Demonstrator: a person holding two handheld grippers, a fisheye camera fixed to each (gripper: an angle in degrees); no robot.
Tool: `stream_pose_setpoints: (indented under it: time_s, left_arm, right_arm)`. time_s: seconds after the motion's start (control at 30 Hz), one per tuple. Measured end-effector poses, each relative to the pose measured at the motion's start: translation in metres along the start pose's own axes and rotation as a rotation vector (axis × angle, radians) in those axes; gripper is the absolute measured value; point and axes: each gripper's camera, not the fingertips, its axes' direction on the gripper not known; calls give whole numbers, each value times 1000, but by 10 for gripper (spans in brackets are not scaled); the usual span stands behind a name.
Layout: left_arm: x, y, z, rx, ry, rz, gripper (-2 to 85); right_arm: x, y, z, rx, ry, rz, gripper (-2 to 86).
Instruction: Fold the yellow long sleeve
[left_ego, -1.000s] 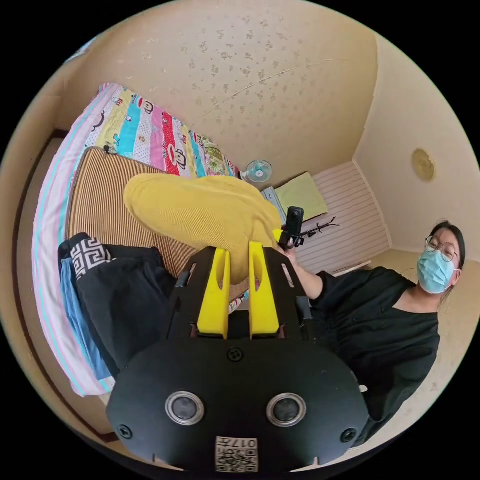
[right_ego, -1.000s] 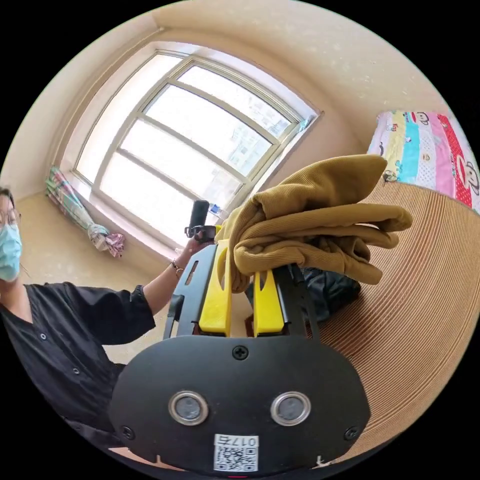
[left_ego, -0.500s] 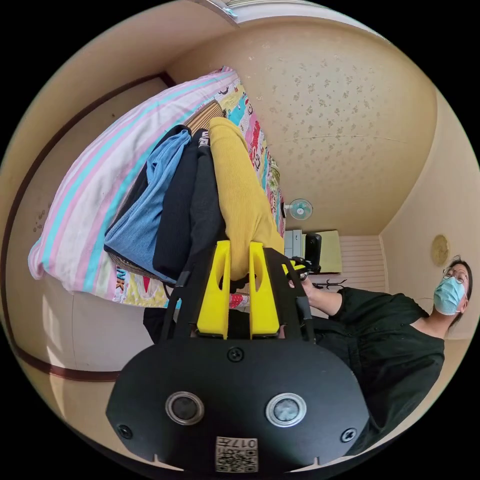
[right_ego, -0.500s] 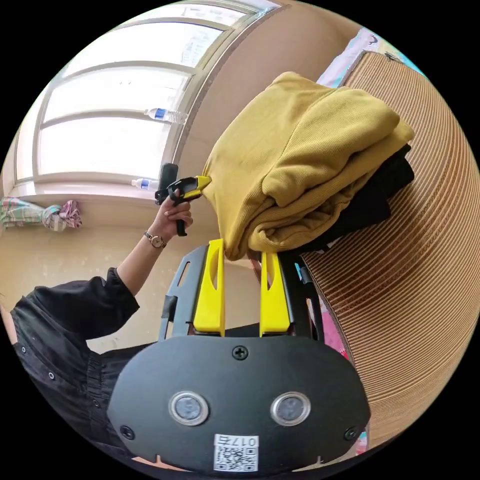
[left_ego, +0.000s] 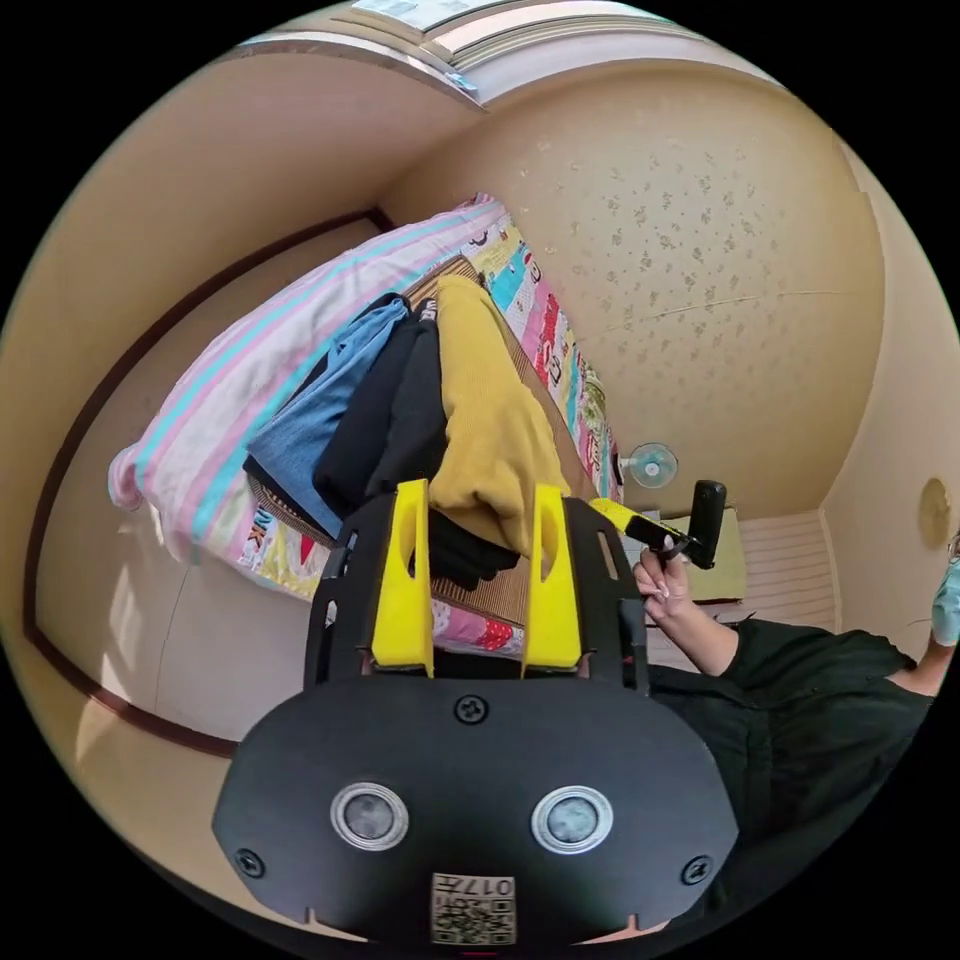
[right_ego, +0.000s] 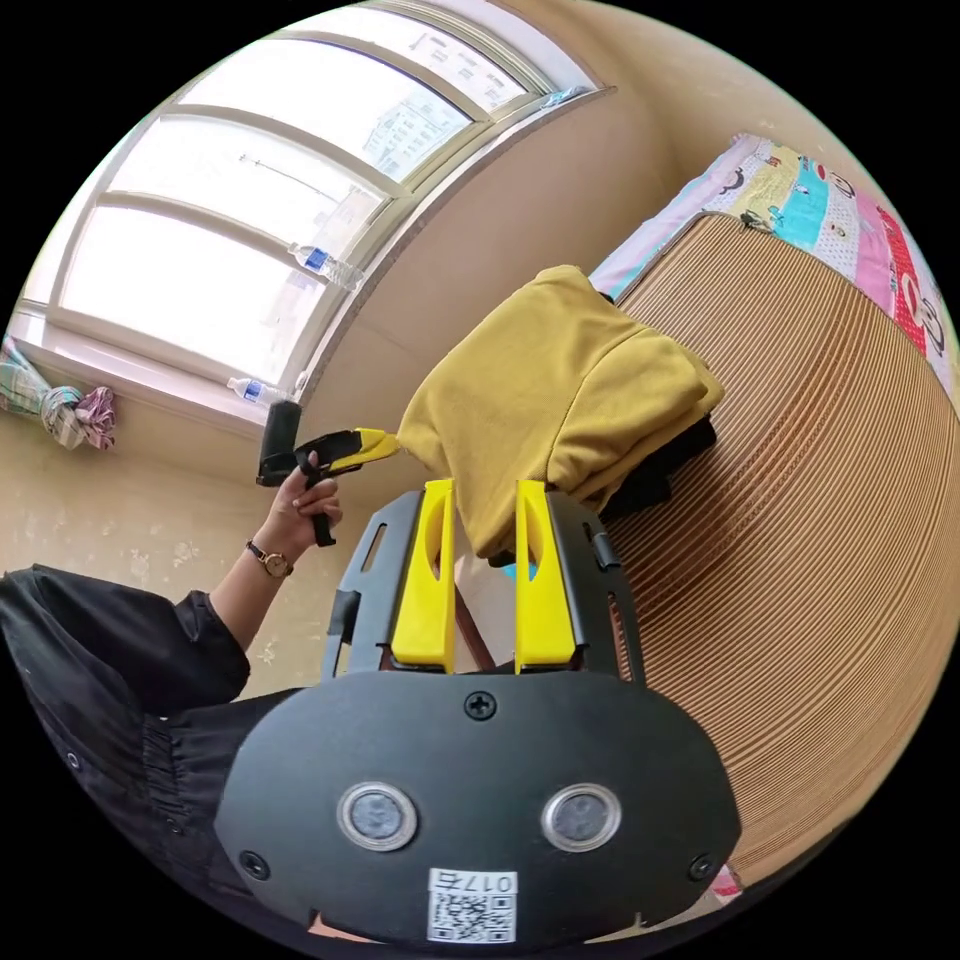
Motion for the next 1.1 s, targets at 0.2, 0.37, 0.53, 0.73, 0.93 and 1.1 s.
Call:
stream_pose_setpoints:
  time_s: [0.2, 0.37, 0.53, 0.73, 0.93, 1.1]
  left_arm:
    - [-37, 9, 8, 2, 93, 129, 48]
    - [-91, 11, 36, -44, 41, 59, 47]
    - [-123, 32, 48, 126, 82, 7, 70]
    - [-133, 76, 61, 327, -3, 48, 100]
    - [-63, 84, 111, 292, -676, 356, 76]
    - [-3, 86, 180, 357, -855, 677, 49]
  right_arm:
    - [-16, -41, 52, -90, 194, -25, 60]
    - [-17, -48, 129, -280, 238, 6, 38]
    - [-39, -33, 123, -168, 288, -7, 30]
    - [-36, 20, 79, -49, 305, 55, 23]
    - [-58, 93, 22, -8, 670, -13, 13]
    - [-79, 137, -30, 55, 986, -31, 6]
